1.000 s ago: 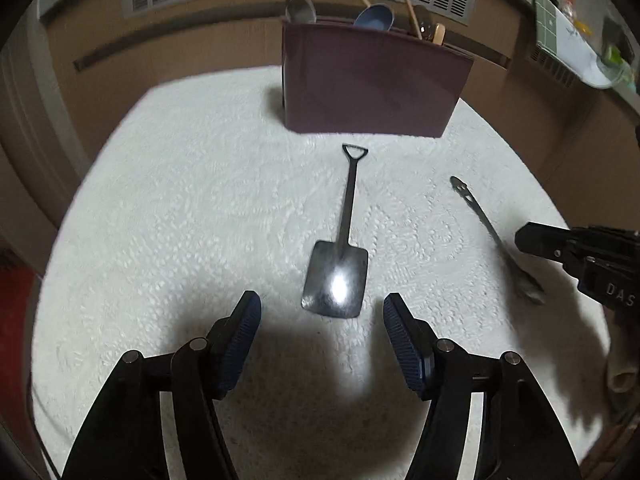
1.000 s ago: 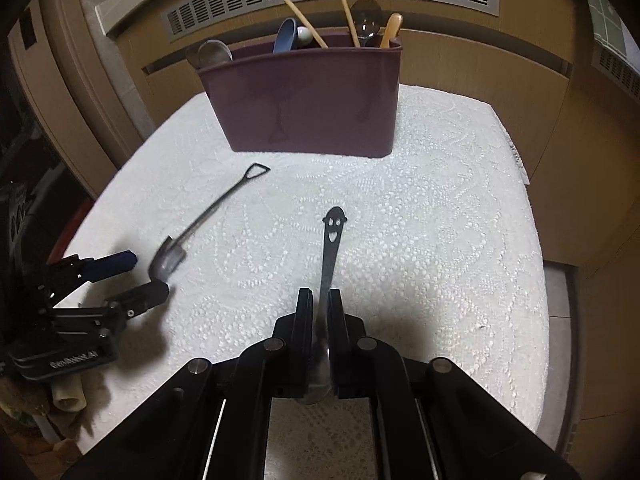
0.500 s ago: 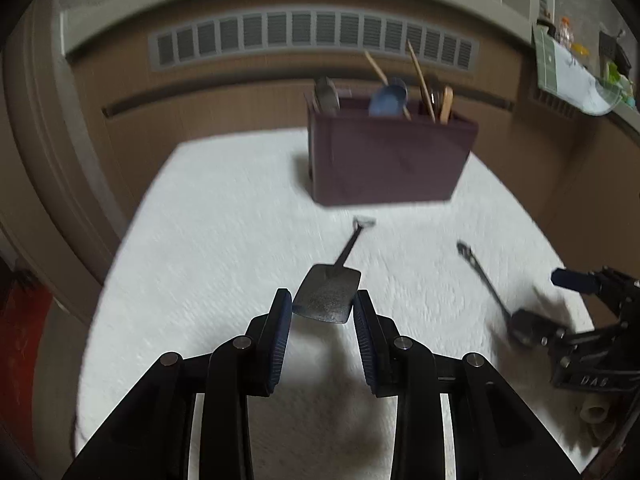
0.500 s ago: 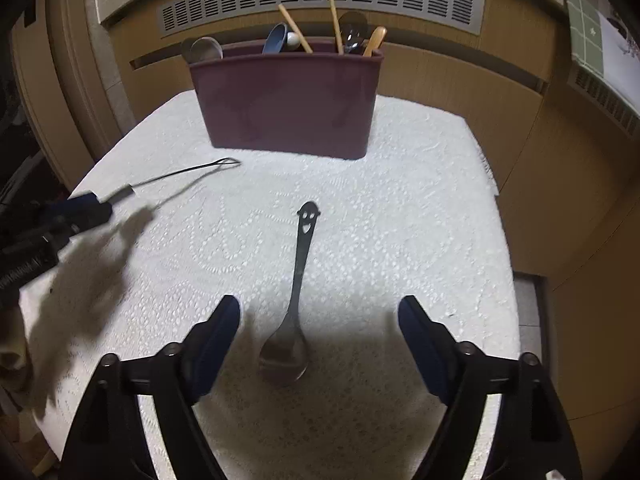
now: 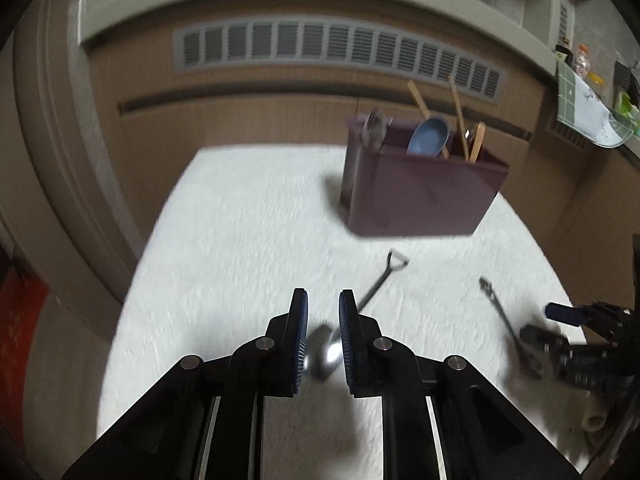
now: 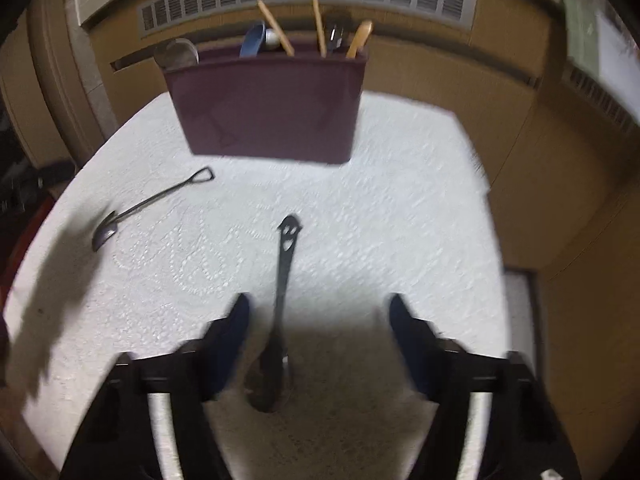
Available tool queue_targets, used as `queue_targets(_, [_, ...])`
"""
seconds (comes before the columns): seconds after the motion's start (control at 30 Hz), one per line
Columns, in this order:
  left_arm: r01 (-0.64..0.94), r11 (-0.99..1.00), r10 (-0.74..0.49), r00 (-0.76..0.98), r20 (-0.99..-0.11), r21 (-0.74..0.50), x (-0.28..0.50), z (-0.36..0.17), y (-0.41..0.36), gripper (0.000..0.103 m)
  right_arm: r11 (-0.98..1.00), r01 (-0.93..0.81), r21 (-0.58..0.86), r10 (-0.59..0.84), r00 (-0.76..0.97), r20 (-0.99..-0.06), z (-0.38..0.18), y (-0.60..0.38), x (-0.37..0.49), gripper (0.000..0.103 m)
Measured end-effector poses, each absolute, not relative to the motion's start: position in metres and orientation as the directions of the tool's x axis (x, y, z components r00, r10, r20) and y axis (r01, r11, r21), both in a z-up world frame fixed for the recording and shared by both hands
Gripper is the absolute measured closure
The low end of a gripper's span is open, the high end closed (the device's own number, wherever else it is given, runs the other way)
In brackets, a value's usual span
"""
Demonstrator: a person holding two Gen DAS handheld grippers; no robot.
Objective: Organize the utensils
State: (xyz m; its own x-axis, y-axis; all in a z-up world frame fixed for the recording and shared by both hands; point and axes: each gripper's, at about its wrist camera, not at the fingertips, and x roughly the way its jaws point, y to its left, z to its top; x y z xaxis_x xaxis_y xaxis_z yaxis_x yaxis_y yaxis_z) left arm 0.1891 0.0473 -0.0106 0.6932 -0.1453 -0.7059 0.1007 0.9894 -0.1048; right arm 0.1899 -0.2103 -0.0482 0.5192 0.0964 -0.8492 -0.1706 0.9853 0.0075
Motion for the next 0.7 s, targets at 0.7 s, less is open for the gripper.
queue_targets(0.7, [0.288,0.958,-0.166,0.583,-0.796,0.011,0.210,-0.056,0.024,0.069,0.970,-0.231,0.071,0.182,0.506,-0.843,-0.041,-0.189,0.189,0.097])
